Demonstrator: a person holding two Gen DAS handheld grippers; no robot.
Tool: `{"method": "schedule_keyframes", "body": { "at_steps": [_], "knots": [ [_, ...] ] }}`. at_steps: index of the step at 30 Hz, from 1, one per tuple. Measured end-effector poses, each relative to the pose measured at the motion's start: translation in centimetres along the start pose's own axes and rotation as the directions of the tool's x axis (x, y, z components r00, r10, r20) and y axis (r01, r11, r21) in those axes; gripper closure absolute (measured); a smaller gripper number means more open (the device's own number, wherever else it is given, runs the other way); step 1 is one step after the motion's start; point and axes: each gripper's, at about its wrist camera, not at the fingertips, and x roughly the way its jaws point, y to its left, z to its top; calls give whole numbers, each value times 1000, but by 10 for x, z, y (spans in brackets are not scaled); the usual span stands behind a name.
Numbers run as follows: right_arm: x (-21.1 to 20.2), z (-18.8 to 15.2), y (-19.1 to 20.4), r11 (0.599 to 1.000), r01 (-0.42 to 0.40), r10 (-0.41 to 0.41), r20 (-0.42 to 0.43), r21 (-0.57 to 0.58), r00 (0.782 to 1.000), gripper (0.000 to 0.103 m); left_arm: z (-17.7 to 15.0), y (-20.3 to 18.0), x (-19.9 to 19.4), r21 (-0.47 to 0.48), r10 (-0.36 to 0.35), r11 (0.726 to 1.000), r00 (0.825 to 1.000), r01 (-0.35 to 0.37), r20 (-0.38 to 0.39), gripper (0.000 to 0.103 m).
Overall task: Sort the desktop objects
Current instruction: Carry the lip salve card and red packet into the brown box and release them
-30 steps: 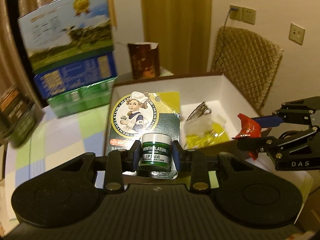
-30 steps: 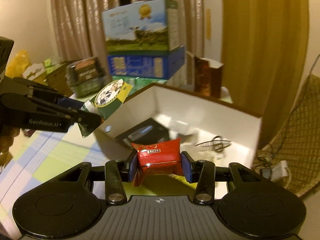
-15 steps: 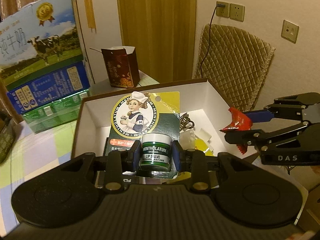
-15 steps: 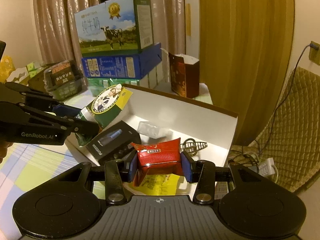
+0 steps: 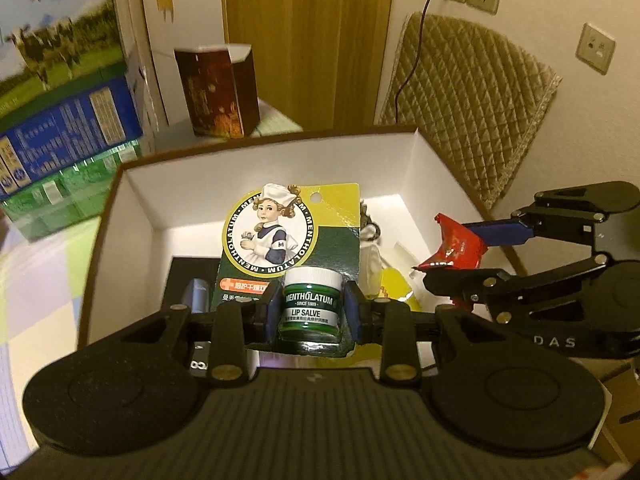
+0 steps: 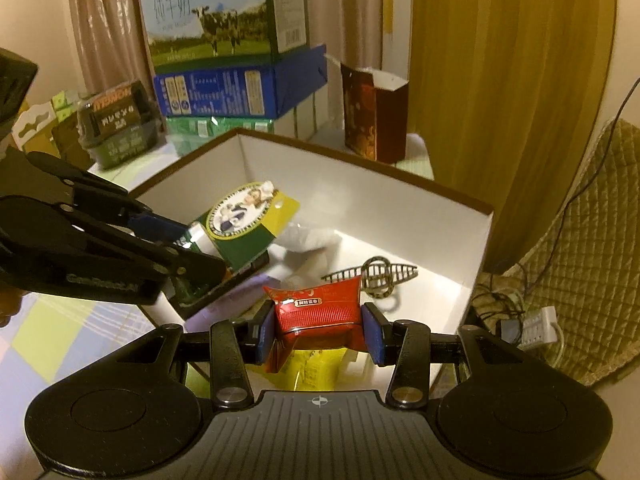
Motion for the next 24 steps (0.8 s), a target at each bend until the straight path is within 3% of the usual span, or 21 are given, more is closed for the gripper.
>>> {"method": "schedule_keyframes", "body": {
  "at_steps": [11, 15, 24],
  "knots": [
    [19, 0, -7, 999, -40, 41, -61, 7, 997, 61, 0, 10, 41, -40, -12, 999, 994, 7, -112, 74],
    [25, 2, -6, 998, -63, 63, -85, 11, 994, 61, -2, 10, 41, -28, -24, 999, 993, 21, -117, 54],
    [40, 6, 2, 994, -107, 104, -131, -10, 986, 61, -6, 27, 33, -55, 6, 998, 993, -12, -115, 43]
  ]
}}
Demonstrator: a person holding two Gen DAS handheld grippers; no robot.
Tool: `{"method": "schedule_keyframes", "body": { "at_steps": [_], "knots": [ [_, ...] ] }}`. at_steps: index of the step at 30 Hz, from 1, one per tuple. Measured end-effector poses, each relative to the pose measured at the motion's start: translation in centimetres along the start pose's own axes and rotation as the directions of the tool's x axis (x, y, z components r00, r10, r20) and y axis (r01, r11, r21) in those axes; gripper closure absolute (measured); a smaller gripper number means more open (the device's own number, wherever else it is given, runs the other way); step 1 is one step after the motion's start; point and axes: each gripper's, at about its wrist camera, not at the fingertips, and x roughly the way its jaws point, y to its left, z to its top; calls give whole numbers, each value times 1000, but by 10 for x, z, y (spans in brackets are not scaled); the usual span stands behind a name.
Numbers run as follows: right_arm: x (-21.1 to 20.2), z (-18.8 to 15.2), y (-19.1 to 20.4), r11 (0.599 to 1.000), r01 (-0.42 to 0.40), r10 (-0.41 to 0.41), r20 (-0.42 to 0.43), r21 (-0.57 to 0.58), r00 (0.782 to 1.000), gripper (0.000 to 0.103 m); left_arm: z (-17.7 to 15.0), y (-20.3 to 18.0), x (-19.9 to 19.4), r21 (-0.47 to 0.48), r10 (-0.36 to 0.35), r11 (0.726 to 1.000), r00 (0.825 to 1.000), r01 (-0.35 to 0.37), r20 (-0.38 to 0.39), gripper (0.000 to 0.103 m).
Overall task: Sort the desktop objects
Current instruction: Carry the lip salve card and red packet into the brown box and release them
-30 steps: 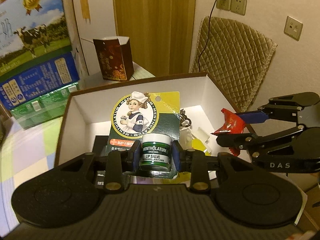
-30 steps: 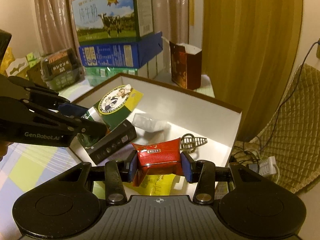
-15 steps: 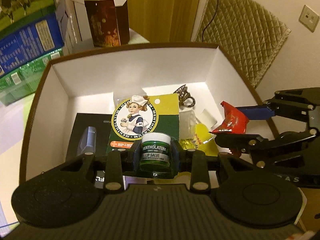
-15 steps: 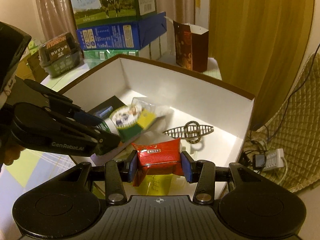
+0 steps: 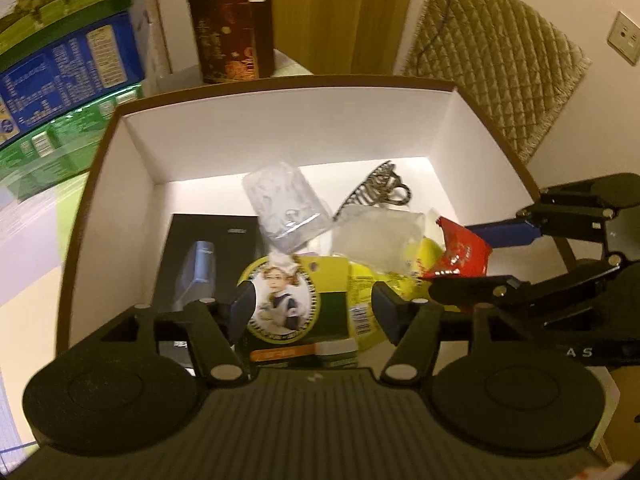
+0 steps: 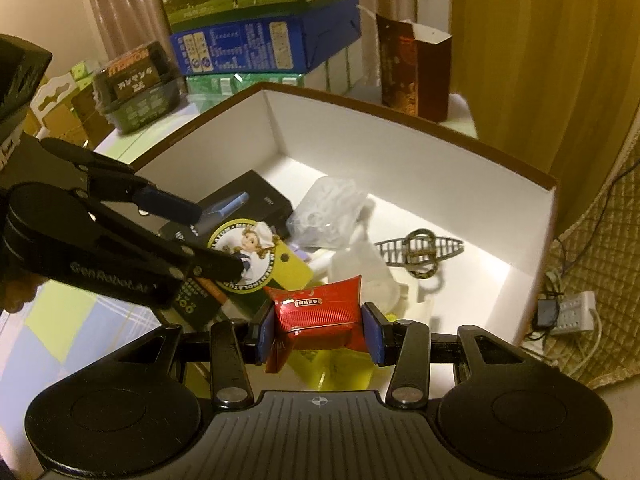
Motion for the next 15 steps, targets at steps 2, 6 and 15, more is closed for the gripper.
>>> {"method": "schedule_keyframes", "body": {
  "at_steps": [2, 6, 15],
  "knots": [
    [5, 1, 2, 1000, -7, 7, -14, 2, 1000, 61, 0, 5, -2, -11, 10, 1000, 1000, -10, 1, 39],
    [14, 2, 8, 1000, -22, 22, -27, -2, 999, 61, -1, 14, -5, -27, 35, 999, 999, -35, 2, 36],
    [27, 8, 17, 999, -35, 35, -26, 8, 999, 39, -3, 25, -9, -56, 53, 997, 999, -53, 3, 28]
  ]
}}
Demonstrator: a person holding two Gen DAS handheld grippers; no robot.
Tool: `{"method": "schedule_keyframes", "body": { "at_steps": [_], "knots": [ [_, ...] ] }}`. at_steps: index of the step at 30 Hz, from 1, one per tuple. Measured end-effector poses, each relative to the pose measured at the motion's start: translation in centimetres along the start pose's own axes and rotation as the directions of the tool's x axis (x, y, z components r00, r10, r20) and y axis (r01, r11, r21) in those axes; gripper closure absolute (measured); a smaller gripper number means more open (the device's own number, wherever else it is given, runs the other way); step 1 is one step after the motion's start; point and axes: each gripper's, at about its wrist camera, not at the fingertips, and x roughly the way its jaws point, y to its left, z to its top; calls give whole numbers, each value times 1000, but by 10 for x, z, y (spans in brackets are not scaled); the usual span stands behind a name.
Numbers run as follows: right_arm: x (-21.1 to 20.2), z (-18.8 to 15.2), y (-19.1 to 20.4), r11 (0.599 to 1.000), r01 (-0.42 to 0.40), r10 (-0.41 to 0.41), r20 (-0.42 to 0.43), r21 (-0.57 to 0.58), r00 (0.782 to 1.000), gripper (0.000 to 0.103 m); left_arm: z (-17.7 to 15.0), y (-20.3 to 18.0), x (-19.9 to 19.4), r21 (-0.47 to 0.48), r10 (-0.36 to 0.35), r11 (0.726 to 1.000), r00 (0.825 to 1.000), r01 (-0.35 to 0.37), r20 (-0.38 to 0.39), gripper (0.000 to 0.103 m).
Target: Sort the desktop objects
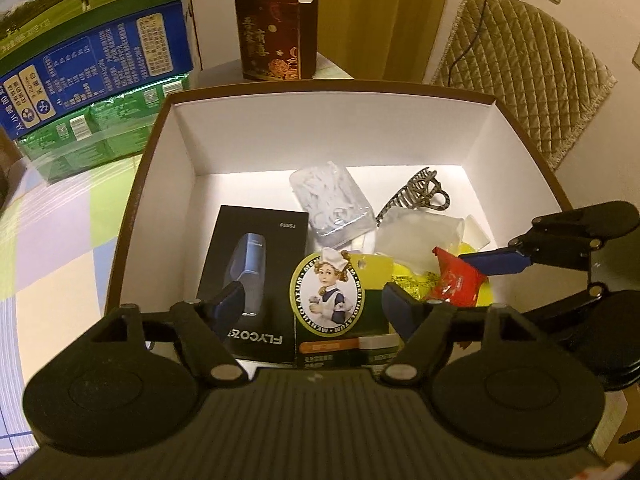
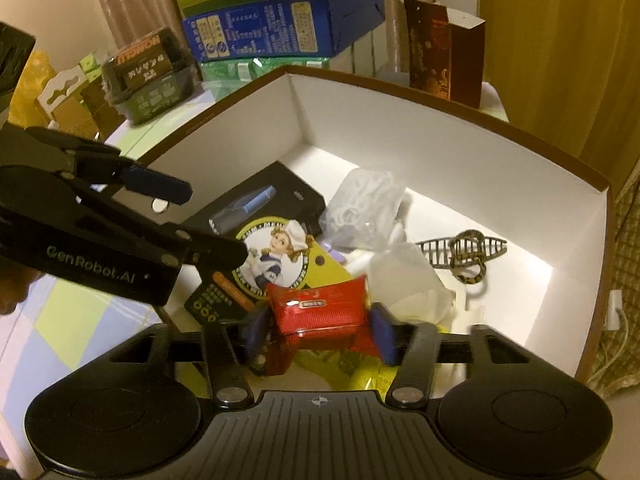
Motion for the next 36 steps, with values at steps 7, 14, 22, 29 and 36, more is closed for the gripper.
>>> {"method": "schedule_keyframes", "body": {
  "at_steps": [7, 14, 22, 29, 36],
  "knots": [
    [-8, -2, 4, 1000, 7, -7, 20, 1, 1000, 21, -3, 4, -6, -9, -1, 1000, 1000, 2, 17, 19],
    [-29, -8, 4, 998, 45, -48, 51, 48, 998, 3, -7, 6, -16, -24, 1, 1000, 999, 0, 39, 10],
    [-50, -16, 5, 989, 109, -116, 68, 96, 991, 2, -14, 6, -31, -33, 18, 999, 997, -15, 75, 5],
    [-63, -24, 11, 976, 171, -182, 78, 134, 980, 2, -19, 3, -47, -39, 51, 998, 993, -47, 107, 1],
    [-72, -28, 24, 965, 219, -234, 100, 144, 967, 2, -27, 3, -59, -53, 74, 996, 992, -69, 106, 1]
  ]
}}
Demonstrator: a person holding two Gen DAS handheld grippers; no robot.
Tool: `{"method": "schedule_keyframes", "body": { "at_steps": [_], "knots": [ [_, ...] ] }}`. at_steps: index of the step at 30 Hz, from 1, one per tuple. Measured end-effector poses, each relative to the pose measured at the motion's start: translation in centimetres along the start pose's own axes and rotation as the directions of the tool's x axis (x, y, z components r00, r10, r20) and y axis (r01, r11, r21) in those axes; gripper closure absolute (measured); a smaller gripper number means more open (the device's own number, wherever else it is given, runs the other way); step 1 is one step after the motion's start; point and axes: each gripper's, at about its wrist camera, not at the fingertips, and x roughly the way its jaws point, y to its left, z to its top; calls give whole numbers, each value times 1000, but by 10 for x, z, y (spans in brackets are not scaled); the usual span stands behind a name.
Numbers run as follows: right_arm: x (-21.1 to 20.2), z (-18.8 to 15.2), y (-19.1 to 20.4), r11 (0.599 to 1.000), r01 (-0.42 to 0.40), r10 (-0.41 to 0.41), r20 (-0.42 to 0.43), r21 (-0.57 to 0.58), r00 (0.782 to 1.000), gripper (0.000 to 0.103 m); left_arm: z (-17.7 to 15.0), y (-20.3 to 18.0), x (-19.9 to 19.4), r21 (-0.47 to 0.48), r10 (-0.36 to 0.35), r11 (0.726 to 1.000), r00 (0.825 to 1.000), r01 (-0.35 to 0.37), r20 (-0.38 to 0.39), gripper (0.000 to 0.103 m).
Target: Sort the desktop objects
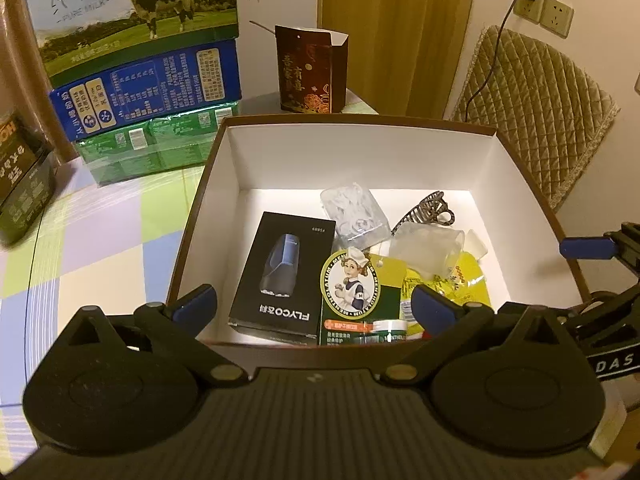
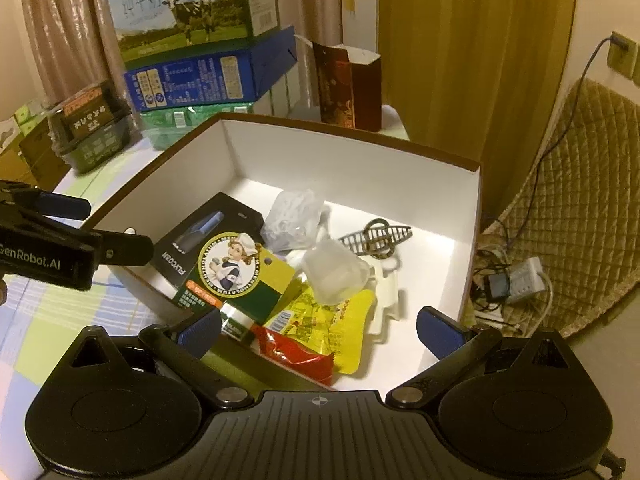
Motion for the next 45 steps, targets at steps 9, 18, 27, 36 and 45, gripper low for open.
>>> {"method": "schedule_keyframes", "body": {
  "at_steps": [9, 18, 27, 36, 45],
  "knots": [
    [-18, -6, 5, 1000, 0, 0, 14, 21, 1000, 2, -7, -2, -25, 1, 71, 997, 997, -71, 25, 1],
    [-37, -16, 13, 1000, 2, -3, 24, 25, 1000, 2, -23, -8, -50, 11, 71, 997, 997, -71, 29, 1],
    [-59, -31, 20, 1000, -1, 0, 32, 27, 999, 2, -39, -16, -73, 26, 70, 997, 997, -71, 42, 1],
    [-77, -47, 26, 1000, 3, -4, 36, 22, 999, 2, -56, -22, -97, 31, 61, 998, 997, -63, 53, 1],
    [-95, -66, 33, 1000, 1, -1, 31, 17, 1000, 2, -75, -27, -115, 37, 55, 998, 997, -57, 53, 1]
  ]
}}
